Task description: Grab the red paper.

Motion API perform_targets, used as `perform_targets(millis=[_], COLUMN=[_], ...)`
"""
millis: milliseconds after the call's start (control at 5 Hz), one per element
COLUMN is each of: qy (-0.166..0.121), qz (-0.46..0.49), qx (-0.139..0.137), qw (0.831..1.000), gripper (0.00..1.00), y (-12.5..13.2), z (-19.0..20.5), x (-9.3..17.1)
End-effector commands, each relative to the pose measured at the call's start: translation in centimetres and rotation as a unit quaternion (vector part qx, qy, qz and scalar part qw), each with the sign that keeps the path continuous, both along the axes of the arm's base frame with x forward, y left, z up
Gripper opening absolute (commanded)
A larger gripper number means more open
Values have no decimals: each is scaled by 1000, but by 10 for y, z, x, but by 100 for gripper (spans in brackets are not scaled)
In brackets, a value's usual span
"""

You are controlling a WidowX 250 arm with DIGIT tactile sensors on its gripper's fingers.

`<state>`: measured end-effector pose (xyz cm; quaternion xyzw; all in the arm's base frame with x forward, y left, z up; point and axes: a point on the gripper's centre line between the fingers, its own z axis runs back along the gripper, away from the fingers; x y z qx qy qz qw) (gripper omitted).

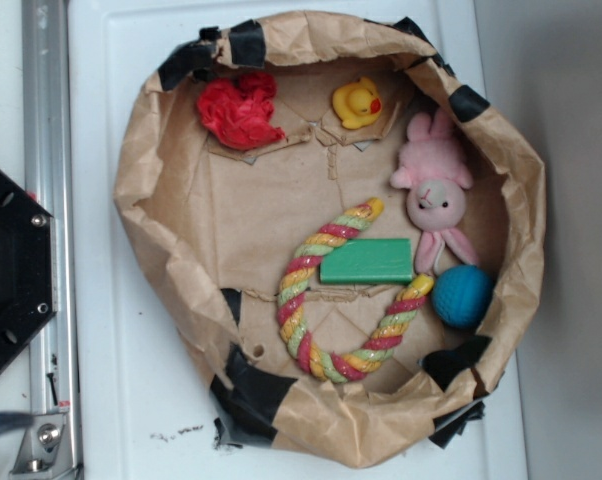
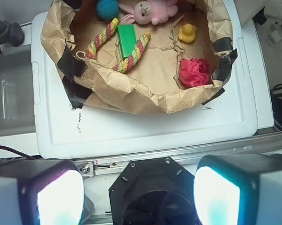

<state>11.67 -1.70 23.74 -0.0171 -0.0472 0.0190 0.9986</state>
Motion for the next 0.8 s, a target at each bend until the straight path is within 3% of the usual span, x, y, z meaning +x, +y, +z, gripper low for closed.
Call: perform_targets(millis=[0,200,400,600], qy=[0,58,103,115], qz=[0,66,50,7], qx=[0,87,113,124], qw=[1000,992,987,986], gripper=[100,100,100,100], y=[0,29,35,37], z=[0,-18,-32,-55], x=[0,35,73,108])
